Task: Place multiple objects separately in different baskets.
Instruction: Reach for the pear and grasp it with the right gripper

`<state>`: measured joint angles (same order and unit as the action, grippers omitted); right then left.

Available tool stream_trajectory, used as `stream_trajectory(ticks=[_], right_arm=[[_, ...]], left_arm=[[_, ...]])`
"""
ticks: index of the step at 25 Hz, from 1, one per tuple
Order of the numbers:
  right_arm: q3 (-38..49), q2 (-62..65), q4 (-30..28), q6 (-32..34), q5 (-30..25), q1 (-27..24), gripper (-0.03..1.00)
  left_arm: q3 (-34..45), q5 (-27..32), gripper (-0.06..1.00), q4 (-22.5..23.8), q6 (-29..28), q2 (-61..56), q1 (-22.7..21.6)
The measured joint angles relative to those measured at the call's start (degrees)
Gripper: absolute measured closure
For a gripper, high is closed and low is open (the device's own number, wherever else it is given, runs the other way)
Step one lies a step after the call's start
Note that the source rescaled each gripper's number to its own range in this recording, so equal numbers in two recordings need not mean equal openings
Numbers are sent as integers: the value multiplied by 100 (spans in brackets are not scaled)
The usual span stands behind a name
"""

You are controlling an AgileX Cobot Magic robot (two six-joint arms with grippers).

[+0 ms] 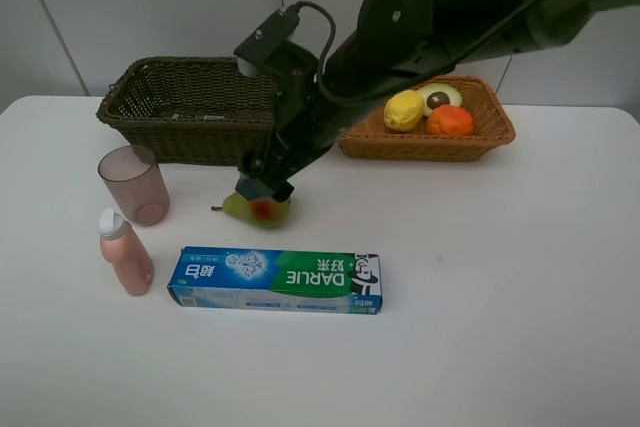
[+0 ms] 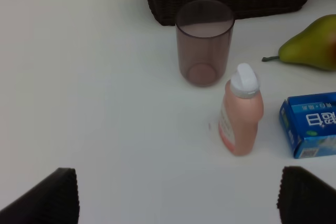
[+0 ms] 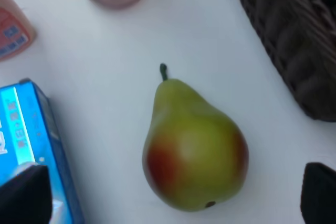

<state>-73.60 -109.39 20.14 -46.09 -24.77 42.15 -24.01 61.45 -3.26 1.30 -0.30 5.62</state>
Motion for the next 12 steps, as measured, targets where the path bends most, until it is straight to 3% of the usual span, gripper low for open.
stream_trajectory(ticks=[12], right_arm=[[-105, -562, 85, -80, 560, 0, -3]], left_arm=[[0, 0, -5, 0, 0, 0, 0]])
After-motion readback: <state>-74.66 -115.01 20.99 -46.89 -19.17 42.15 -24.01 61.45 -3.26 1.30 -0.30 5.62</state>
